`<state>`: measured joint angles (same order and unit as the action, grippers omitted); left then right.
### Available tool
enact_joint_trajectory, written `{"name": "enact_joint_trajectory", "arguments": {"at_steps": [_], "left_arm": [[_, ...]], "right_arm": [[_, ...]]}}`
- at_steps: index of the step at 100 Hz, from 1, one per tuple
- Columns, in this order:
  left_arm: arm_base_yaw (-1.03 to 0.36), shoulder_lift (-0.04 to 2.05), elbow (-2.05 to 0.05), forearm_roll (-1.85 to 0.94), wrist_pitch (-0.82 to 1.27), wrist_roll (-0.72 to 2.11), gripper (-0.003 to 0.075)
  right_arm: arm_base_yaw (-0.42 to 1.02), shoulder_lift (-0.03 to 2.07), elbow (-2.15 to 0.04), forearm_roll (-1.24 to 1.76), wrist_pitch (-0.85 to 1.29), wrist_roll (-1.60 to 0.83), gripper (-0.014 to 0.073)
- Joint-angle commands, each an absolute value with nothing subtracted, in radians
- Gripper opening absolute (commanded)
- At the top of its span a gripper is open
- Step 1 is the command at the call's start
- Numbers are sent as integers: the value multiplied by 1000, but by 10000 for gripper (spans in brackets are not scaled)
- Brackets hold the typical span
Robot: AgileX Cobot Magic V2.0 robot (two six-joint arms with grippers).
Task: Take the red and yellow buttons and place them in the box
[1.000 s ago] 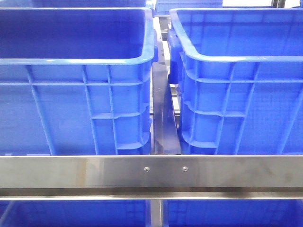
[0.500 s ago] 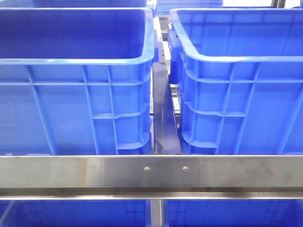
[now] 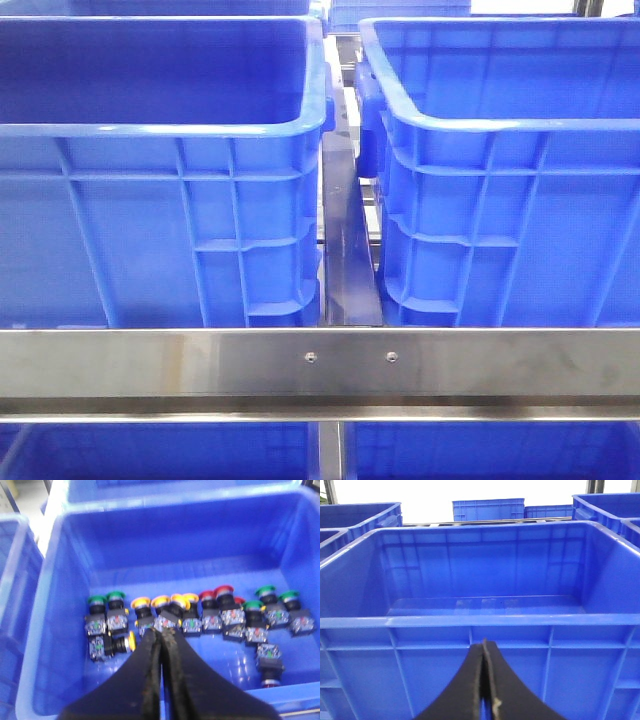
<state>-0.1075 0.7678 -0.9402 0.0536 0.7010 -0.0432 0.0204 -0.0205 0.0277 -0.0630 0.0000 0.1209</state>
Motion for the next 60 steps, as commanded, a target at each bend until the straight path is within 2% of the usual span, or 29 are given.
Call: {"name": "enact_joint_trajectory", "arguments": {"at_steps": [1, 10, 27, 33, 41, 60], "left_arm": [[-115, 788, -976, 46, 641, -42, 1], [-115, 803, -976, 46, 652, -42, 86], [-115, 821, -976, 46, 669, -42, 398], [-115, 831, -976, 46, 667, -42, 463], [-115, 840, -976, 46, 661, -42, 497], [-120, 898, -979, 15, 641, -42, 497]], "right_arm": [[22, -35, 7, -76, -83, 114, -67], [22, -35, 7, -76, -83, 114, -67], [22, -35, 7, -76, -83, 114, -67], [22, -35, 7, -76, -83, 114, -67], [22, -35, 7, -76, -83, 114, -67], [22, -35, 7, -76, -83, 114, -67]]}}
